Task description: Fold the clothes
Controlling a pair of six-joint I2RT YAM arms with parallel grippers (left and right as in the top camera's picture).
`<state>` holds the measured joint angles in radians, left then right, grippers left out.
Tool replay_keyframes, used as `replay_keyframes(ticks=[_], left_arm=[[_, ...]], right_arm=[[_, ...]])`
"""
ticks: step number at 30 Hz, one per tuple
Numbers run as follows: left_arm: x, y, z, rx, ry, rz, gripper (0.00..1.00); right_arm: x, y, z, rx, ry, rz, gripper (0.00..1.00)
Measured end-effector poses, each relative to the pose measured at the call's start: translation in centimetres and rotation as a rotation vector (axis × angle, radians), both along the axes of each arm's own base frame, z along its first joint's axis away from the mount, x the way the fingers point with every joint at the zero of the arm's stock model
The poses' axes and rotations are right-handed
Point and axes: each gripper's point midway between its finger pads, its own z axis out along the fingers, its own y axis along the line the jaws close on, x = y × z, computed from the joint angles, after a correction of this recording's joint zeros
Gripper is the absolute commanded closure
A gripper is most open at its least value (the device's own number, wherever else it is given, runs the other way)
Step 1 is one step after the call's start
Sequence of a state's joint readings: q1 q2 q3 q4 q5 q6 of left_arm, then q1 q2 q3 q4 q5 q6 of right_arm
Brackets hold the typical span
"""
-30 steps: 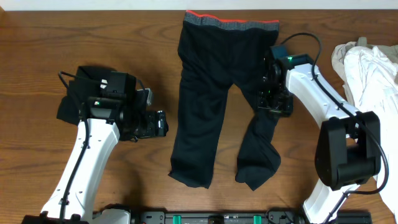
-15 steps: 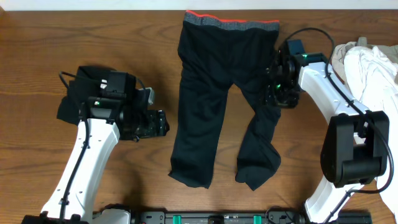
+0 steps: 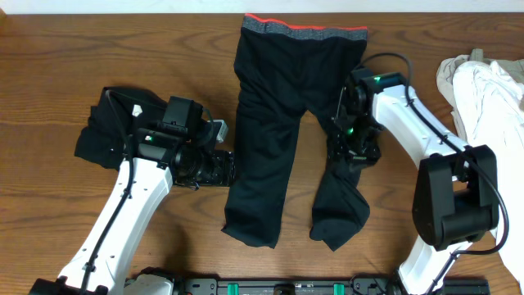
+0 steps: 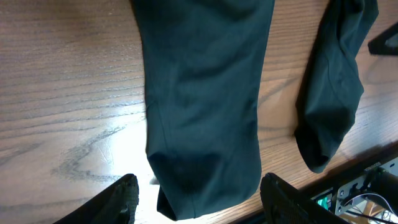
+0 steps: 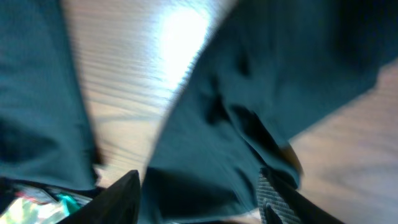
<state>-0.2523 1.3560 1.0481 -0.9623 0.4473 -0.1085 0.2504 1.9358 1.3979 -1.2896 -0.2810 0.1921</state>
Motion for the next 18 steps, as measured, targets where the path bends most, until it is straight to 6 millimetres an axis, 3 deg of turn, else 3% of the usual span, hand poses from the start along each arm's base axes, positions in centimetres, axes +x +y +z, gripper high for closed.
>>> replay_keyframes(ticks=[3, 7, 13, 16, 18], left_arm=[[0.0, 0.0, 0.0, 0.000, 0.001, 0.000, 0.35], [0.0, 0.0, 0.0, 0.000, 0.000, 0.000, 0.35], [0.1, 0.0, 0.0, -0.001, -0.005, 0.000, 0.34], [0.1, 0.0, 0.0, -0.001, -0.006, 0.000, 0.34], [0.1, 0.0, 0.0, 0.000, -0.006, 0.000, 0.34]], right_arm=[[-1.4, -1.4, -0.5, -0.096, 0.048, -0.013, 0.24], [-3.0, -2.9, -1.6, -0.170, 0.092, -0.001, 0.27], [-5.5, -2.5, -4.0, -0.111, 0.141, 0.033, 0.51], [-6.6, -1.6, -4.0, -0.060, 0.172, 0.069, 0.81], [-7.1, -1.0, -3.7, -0.037, 0.187, 0.089, 0.93]])
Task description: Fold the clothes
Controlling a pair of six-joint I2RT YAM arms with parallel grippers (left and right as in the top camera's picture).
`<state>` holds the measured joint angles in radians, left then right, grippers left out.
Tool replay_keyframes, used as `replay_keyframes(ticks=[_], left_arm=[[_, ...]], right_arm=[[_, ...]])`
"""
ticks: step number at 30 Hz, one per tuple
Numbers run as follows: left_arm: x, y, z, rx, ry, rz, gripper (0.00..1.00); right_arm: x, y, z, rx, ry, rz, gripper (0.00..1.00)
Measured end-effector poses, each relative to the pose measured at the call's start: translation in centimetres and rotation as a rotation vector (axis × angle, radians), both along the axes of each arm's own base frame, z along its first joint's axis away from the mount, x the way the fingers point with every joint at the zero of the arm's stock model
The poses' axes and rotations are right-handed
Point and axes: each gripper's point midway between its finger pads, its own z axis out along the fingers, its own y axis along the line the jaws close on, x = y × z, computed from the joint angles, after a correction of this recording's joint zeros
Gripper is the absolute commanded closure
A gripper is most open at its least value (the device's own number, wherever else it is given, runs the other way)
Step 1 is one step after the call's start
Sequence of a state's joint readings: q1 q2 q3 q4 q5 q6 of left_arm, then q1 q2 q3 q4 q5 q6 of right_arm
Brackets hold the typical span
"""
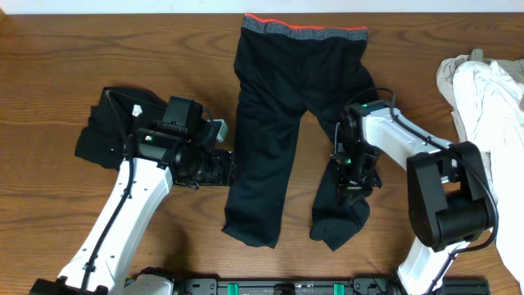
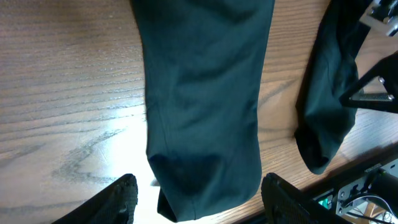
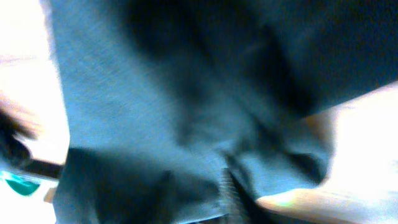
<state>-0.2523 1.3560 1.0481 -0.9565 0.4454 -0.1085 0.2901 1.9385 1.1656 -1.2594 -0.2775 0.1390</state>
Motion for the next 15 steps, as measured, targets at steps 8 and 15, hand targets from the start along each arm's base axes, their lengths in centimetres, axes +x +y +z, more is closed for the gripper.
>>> replay_keyframes(ticks=[8, 15], left_arm=[[0.2, 0.1, 0.0, 0.006, -0.007, 0.002, 0.34], [0.5, 0.0, 0.1, 0.001, -0.024, 0.002, 0.34]], right_arm=[[1.5, 0.3, 3.2, 0.010, -0.062, 0.013, 0.90], [6.5, -0.6, 9.9, 0.017, -0.388, -0.046, 0.47]])
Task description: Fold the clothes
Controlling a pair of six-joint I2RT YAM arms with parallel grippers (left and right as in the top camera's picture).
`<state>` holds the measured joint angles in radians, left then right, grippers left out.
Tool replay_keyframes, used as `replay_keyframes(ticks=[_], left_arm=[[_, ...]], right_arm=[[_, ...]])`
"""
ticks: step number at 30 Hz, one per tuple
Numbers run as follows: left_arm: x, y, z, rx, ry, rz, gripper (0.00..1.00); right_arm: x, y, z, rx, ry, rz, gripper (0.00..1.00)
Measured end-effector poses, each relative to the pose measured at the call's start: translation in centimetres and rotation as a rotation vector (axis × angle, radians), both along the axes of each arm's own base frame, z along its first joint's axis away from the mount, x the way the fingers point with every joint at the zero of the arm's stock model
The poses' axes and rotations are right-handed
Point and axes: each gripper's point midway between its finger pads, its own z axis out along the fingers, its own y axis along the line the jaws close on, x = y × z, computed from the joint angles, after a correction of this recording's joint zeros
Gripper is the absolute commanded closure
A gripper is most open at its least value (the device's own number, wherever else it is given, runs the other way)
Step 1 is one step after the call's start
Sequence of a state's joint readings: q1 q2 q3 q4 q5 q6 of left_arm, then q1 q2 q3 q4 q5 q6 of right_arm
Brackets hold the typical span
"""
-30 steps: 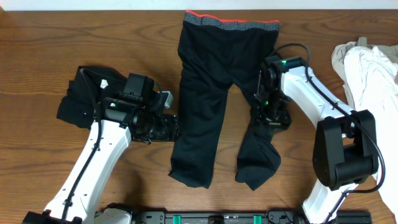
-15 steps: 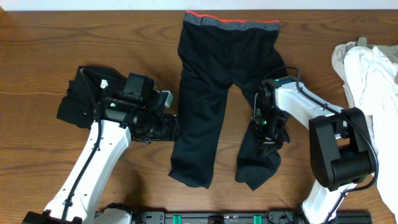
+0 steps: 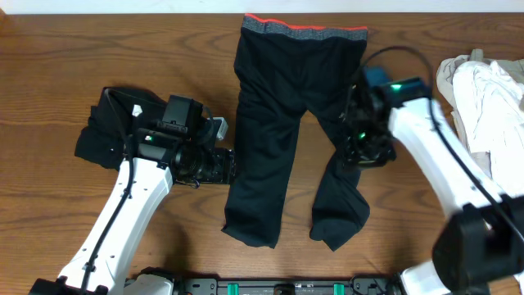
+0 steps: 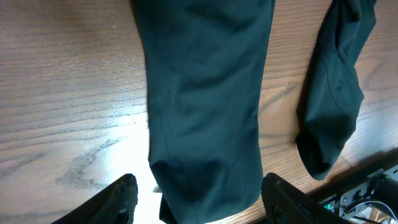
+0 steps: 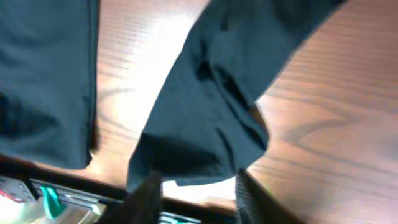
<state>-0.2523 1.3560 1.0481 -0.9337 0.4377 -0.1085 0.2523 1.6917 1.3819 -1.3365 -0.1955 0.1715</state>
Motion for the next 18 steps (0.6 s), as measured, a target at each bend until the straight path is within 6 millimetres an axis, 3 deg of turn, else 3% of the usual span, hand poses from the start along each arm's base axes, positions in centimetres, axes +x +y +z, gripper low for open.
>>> replay_keyframes(ticks=[5, 10, 18], left_arm=[[0.0, 0.0, 0.0, 0.000, 0.000, 0.000, 0.34], [0.0, 0.0, 0.0, 0.000, 0.000, 0.000, 0.34], [0.0, 0.0, 0.0, 0.000, -0.001, 0.000, 0.34]], right_arm=[[0.2, -1.9, -0.8, -0.022, 0.022, -0.067, 0.37], [-2.1, -3.9, -3.7, -0.039, 0.127, -0.128, 0.26], [-5.2, -3.4, -8.3, 0.001, 0.199, -0.161, 0.19]])
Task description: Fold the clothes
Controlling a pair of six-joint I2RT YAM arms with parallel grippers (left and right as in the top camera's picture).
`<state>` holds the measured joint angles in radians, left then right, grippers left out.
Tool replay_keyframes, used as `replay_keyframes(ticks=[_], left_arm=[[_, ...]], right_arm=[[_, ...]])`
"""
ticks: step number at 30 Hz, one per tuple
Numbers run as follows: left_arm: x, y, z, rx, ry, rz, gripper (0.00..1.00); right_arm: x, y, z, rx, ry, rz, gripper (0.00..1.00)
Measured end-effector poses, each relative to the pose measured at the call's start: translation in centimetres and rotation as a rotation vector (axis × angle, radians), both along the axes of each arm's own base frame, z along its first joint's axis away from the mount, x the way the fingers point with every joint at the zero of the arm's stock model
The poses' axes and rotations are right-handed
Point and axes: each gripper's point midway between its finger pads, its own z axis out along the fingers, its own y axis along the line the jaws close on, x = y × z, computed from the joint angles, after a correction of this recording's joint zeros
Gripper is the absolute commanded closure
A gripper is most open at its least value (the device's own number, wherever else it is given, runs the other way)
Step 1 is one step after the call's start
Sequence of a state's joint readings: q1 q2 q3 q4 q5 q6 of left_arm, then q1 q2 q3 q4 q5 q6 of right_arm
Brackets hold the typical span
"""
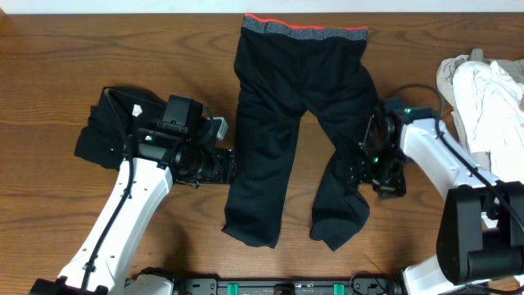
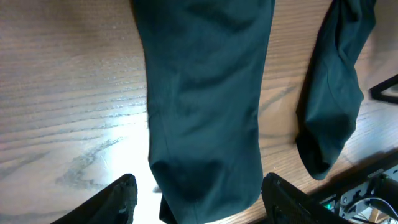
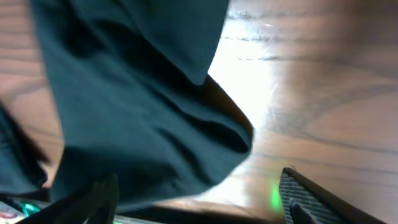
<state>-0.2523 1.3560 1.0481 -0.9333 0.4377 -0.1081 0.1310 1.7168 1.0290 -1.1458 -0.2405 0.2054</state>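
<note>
Black pants (image 1: 270,123) with a grey, red-trimmed waistband (image 1: 304,31) lie flat at the table's middle, legs pointing to the front edge. My left gripper (image 1: 228,166) is open beside the left leg's outer edge. In the left wrist view that leg's hem (image 2: 205,186) shows between the spread fingers (image 2: 123,200). My right gripper (image 1: 362,174) is open, low at the right leg's outer edge. The right wrist view has the rumpled right leg (image 3: 137,124) filling the space ahead of its wide-apart fingers (image 3: 308,196).
A folded black garment (image 1: 102,127) lies under the left arm at the left. A heap of white and beige clothes (image 1: 483,86) sits at the right edge. A black equipment rail (image 1: 286,285) runs along the table's front.
My right gripper has moved from beside the upper right leg toward the front, and now sits lower against that leg's outer edge. The left arm and the pants look unchanged.
My right gripper was on the right leg near the knee, then lower down that leg and close to the cloth, then back up by the thigh's outer edge, and now low at the leg's outer edge. My left gripper stayed open beside the left leg throughout.
</note>
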Motion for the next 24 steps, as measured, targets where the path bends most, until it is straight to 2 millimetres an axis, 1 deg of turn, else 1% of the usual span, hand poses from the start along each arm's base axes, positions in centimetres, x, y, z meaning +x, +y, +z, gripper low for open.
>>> replay_keyframes(ticks=[4, 6, 7, 8, 9, 10, 12, 15, 17, 18, 19, 21, 23, 24], left_arm=[[0.0, 0.0, 0.0, 0.000, 0.001, 0.000, 0.34], [0.0, 0.0, 0.0, 0.000, 0.000, 0.000, 0.34], [0.0, 0.0, 0.0, 0.000, 0.001, 0.000, 0.34], [0.0, 0.0, 0.0, 0.000, -0.001, 0.000, 0.34], [0.0, 0.0, 0.0, 0.000, 0.000, 0.000, 0.34], [0.0, 0.0, 0.0, 0.000, -0.001, 0.000, 0.34], [0.0, 0.0, 0.0, -0.001, -0.002, 0.000, 0.33], [0.1, 0.0, 0.0, -0.001, -0.002, 0.000, 0.34], [0.1, 0.0, 0.0, -0.001, -0.002, 0.000, 0.33], [0.1, 0.0, 0.0, -0.001, -0.005, 0.000, 0.33], [0.1, 0.0, 0.0, -0.001, -0.005, 0.000, 0.33], [0.2, -0.1, 0.1, -0.002, -0.009, 0.000, 0.33], [0.3, -0.1, 0.1, -0.003, -0.013, 0.000, 0.33], [0.3, -0.1, 0.1, -0.003, -0.014, 0.001, 0.33]], right_arm=[[-1.9, 0.2, -2.3, 0.008, 0.030, -0.042, 0.22], [-2.7, 0.4, -3.3, 0.015, 0.045, -0.062, 0.28], [-3.2, 0.5, -3.5, 0.021, 0.057, -0.074, 0.40], [-3.3, 0.6, -3.5, 0.027, 0.052, -0.082, 0.65], [-3.3, 0.7, -3.5, 0.035, 0.048, -0.091, 0.78], [-3.3, 1.1, -3.6, 0.054, 0.045, -0.103, 0.87], [-3.3, 1.7, -3.7, 0.088, 0.044, -0.111, 0.98], [-3.6, 1.9, -3.2, 0.100, 0.069, -0.115, 0.98], [-3.8, 1.6, -2.2, 0.079, 0.099, -0.113, 0.99], [-3.3, 1.3, -1.3, 0.057, 0.095, -0.107, 0.99], [-2.6, 1.0, -0.5, 0.036, 0.082, -0.101, 0.99], [-0.4, 0.0, 2.1, -0.023, 0.009, -0.084, 0.99], [2.2, -1.2, 5.4, -0.093, -0.096, -0.068, 0.99], [3.1, -1.7, 6.8, -0.124, -0.142, -0.064, 0.99]])
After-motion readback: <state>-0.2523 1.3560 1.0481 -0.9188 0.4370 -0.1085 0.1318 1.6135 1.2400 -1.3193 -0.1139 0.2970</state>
